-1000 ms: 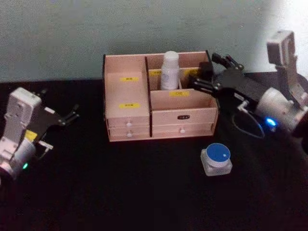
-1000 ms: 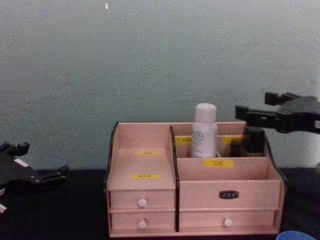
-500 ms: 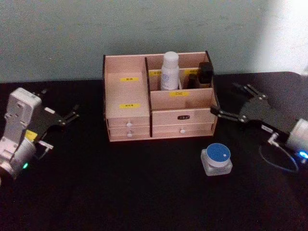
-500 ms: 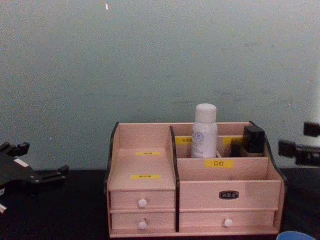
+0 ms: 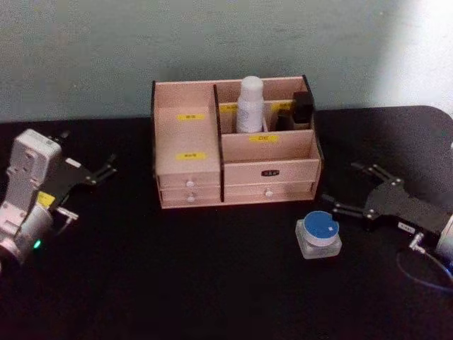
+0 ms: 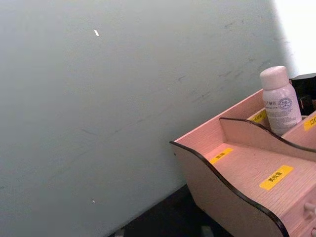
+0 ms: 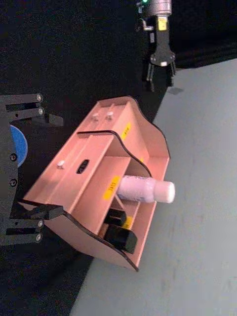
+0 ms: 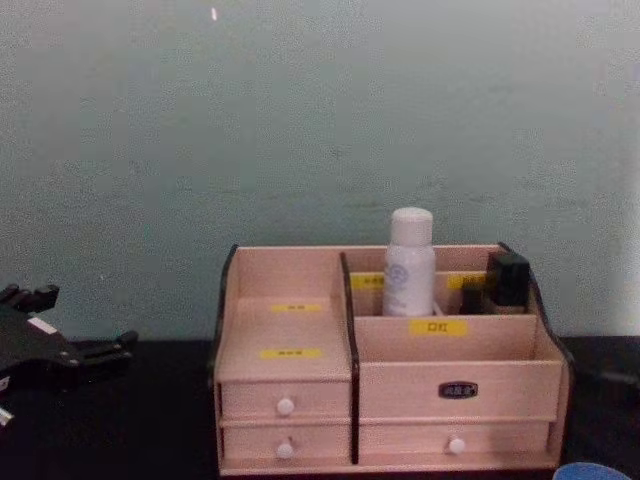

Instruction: Pick up the facial cleanser and watermelon frost from the table and place them into the tiered storage box.

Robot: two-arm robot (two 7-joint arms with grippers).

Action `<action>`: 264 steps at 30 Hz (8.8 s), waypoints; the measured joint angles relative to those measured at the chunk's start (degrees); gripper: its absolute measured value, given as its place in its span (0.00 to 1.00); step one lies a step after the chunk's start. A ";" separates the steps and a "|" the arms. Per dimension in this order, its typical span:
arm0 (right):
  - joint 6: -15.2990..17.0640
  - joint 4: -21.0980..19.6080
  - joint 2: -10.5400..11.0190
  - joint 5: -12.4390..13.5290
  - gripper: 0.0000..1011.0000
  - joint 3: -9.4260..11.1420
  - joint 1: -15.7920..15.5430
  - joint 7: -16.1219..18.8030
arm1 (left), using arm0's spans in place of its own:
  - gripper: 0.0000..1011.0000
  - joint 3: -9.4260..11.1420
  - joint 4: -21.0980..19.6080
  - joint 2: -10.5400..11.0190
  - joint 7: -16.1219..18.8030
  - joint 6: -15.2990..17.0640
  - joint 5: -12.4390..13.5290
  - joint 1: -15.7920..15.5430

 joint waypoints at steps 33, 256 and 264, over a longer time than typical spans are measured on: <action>-0.06 4.70 -0.25 -3.55 0.99 -4.24 0.38 0.83 | 0.99 0.00 0.00 0.00 0.00 0.00 0.00 0.00; -5.93 11.65 -5.32 -2.68 0.68 -13.73 13.94 10.35 | 0.99 0.00 0.00 0.00 0.00 0.00 0.00 0.00; -5.86 13.21 -6.96 -3.59 0.68 -15.42 16.73 10.52 | 0.99 0.00 0.00 0.00 0.00 0.00 0.00 0.00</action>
